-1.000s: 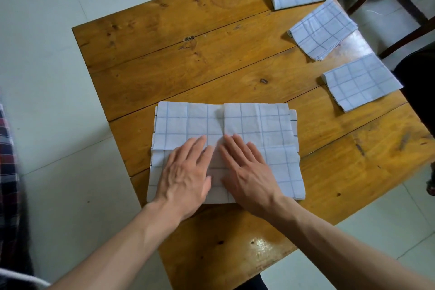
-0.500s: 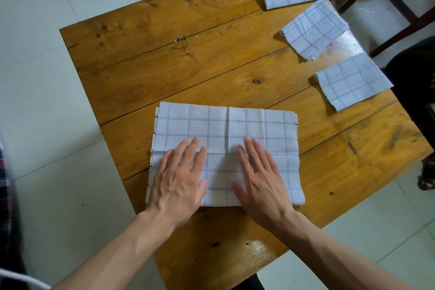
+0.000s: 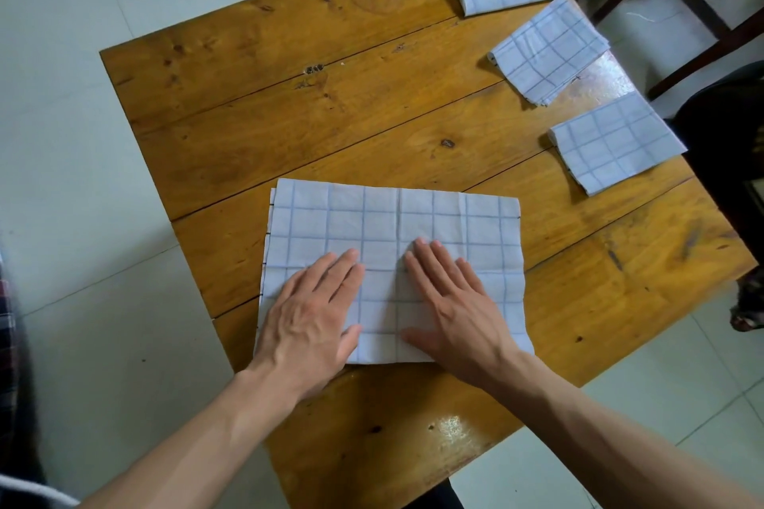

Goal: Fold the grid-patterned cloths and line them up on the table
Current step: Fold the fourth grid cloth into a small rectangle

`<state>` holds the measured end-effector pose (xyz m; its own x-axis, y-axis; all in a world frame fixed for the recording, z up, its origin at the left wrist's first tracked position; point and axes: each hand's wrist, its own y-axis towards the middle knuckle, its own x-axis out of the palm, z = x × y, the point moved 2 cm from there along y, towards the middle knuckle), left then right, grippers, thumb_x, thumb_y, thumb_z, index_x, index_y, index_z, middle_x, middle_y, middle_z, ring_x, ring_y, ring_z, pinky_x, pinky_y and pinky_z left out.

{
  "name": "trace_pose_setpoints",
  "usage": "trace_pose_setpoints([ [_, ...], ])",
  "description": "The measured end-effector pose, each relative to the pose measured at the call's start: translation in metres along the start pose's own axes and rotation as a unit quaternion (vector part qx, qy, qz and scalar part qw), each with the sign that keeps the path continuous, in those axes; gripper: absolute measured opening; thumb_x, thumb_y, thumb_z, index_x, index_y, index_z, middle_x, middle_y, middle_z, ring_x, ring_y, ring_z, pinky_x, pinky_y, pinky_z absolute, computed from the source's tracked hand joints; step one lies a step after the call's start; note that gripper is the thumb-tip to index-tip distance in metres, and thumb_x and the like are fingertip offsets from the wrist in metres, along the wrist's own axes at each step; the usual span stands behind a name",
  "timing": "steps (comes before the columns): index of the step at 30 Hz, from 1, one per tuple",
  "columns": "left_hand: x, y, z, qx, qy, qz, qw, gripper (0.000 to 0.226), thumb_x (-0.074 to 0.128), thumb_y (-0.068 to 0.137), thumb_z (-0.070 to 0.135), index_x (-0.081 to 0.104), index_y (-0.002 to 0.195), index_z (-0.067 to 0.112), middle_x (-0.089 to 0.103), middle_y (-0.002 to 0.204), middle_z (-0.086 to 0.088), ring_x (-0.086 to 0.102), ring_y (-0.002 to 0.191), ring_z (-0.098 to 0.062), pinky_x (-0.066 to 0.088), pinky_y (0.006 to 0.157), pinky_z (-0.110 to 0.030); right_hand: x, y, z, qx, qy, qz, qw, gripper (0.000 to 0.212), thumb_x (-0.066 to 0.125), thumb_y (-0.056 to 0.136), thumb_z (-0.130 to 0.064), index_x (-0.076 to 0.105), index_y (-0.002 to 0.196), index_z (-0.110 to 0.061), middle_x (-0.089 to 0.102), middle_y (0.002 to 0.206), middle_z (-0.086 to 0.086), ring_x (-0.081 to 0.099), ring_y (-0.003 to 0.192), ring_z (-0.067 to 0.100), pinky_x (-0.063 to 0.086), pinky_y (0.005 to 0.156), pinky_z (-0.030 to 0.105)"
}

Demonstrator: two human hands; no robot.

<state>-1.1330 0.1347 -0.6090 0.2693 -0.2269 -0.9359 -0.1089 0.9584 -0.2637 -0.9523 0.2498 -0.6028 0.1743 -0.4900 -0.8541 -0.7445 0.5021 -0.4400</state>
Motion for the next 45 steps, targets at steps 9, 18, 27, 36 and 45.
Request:
trace_pose_setpoints([
  [9, -0.005, 0.009, -0.014, -0.038, 0.011, 0.006, 0.999, 0.084, 0.063, 0.086, 0.050, 0.029, 0.155, 0.016, 0.024, 0.163, -0.001, 0.027, 0.148, -0.022, 0.029, 0.116, -0.041, -0.015, 0.035, 0.000, -0.026, -0.008, -0.009, 1.000, 0.110, 0.061, 0.086, -0.059, -0.016, 0.154, -0.021, -0.026, 0.160, -0.001, -0.026, 0.147, 0.018, -0.004, 0.123, 0.039],
  [18, -0.019, 0.021, -0.021, -0.050, 0.014, 0.048, 0.997, 0.075, 0.066, 0.086, 0.047, 0.041, 0.148, 0.012, 0.036, 0.157, -0.010, 0.035, 0.143, -0.030, 0.036, 0.111, -0.047, -0.023, 0.043, 0.002, -0.033, -0.009, 0.013, 0.999, 0.108, 0.062, 0.085, -0.059, -0.010, 0.156, -0.018, -0.021, 0.162, 0.004, -0.022, 0.148, 0.019, -0.003, 0.124, 0.039],
  [27, 0.003, 0.002, -0.002, -0.004, 0.022, 0.008, 1.000, 0.088, 0.066, 0.079, 0.062, 0.037, 0.149, 0.018, 0.027, 0.161, -0.011, 0.031, 0.146, -0.030, 0.031, 0.114, -0.048, 0.002, 0.006, 0.009, -0.010, 0.006, 0.024, 1.000, 0.103, 0.060, 0.085, -0.060, -0.007, 0.156, -0.030, -0.031, 0.159, 0.005, -0.030, 0.146, 0.021, -0.007, 0.122, 0.042],
  [36, -0.001, 0.009, 0.015, 0.029, 0.017, 0.037, 0.999, 0.087, 0.066, 0.078, 0.061, 0.042, 0.148, 0.014, 0.031, 0.159, -0.011, 0.032, 0.145, -0.030, 0.032, 0.116, -0.049, 0.015, 0.005, 0.002, -0.014, 0.013, 0.059, 0.998, 0.096, 0.037, 0.088, -0.073, -0.003, 0.157, -0.020, -0.018, 0.163, 0.009, -0.018, 0.150, 0.024, -0.004, 0.121, 0.043],
  [45, 0.013, 0.006, 0.007, 0.019, 0.028, -0.015, 0.999, 0.087, 0.045, 0.083, 0.070, 0.024, 0.155, 0.026, 0.014, 0.166, -0.005, 0.018, 0.151, -0.025, 0.018, 0.120, -0.045, 0.025, -0.015, 0.025, 0.024, -0.001, 0.055, 0.998, 0.091, 0.026, 0.091, -0.075, -0.004, 0.157, -0.021, -0.019, 0.163, 0.010, -0.019, 0.150, 0.027, -0.005, 0.121, 0.048],
])
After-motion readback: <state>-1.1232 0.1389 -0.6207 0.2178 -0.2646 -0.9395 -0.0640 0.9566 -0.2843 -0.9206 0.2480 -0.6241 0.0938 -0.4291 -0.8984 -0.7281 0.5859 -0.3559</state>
